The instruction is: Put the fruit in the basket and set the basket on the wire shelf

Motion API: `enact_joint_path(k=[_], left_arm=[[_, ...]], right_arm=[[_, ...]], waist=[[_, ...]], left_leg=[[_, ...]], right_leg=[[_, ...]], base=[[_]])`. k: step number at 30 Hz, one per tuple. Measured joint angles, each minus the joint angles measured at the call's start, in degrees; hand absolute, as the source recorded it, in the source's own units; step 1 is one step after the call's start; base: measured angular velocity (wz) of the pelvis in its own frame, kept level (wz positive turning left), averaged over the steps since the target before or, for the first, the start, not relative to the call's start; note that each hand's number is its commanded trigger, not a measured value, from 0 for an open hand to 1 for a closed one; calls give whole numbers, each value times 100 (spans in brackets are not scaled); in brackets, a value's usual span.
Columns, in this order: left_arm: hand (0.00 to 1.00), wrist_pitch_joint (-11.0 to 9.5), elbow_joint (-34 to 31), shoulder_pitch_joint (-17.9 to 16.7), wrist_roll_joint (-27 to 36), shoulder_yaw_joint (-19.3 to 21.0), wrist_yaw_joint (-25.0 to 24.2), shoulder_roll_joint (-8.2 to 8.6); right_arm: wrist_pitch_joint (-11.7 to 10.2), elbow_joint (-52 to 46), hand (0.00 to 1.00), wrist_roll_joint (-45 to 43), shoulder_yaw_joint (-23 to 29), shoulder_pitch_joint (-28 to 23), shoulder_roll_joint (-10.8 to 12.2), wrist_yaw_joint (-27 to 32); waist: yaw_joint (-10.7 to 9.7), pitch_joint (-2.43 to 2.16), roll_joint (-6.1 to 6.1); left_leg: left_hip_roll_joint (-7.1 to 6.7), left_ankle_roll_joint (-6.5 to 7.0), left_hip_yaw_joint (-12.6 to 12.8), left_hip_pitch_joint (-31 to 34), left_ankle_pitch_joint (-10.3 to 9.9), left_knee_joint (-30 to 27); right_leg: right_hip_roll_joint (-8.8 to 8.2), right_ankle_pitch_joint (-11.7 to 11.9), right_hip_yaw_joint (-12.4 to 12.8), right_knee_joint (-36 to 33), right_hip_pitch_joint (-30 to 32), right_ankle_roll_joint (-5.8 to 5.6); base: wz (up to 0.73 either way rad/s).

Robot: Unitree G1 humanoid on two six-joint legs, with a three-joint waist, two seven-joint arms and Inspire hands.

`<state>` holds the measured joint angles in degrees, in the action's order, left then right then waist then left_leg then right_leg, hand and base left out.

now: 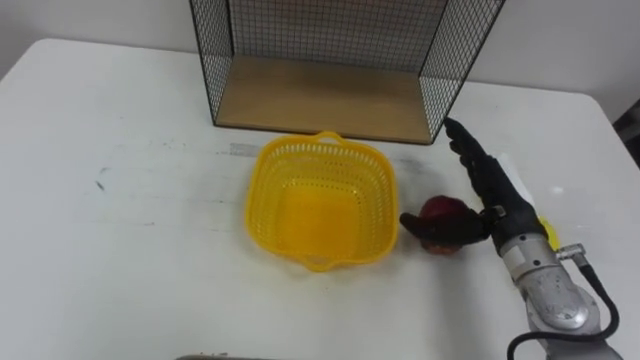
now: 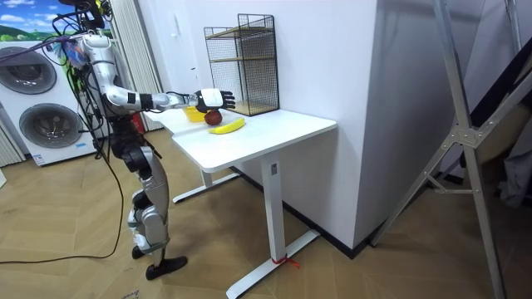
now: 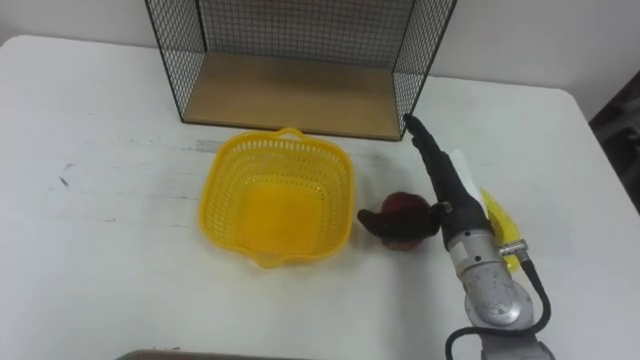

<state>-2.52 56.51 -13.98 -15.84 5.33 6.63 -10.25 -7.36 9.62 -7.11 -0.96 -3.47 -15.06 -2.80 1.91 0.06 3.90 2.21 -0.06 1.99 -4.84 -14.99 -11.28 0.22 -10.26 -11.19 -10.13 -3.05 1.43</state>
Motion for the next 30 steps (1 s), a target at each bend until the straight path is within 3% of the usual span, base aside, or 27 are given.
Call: enact_joint_path(k=[25,30], left_arm=[[0,-24,166,72,-1,-29,24,-75],[0,-33,166,93,0,-138,24,-100]], right_arm=[[-7,594,0,-79,-6,-46,0,16],[-111,768,0,-225,-5,-47,0,29]], waist=[[-9,17,26],[-28,23,15]], left_leg=[[-9,0,-45,25,0,1],[-9,0,-45,26,0,0]], right_leg=[[1,17,-10,41,-16,-3],[2,18,-8,43,-16,-3]], base=[[1],[0]])
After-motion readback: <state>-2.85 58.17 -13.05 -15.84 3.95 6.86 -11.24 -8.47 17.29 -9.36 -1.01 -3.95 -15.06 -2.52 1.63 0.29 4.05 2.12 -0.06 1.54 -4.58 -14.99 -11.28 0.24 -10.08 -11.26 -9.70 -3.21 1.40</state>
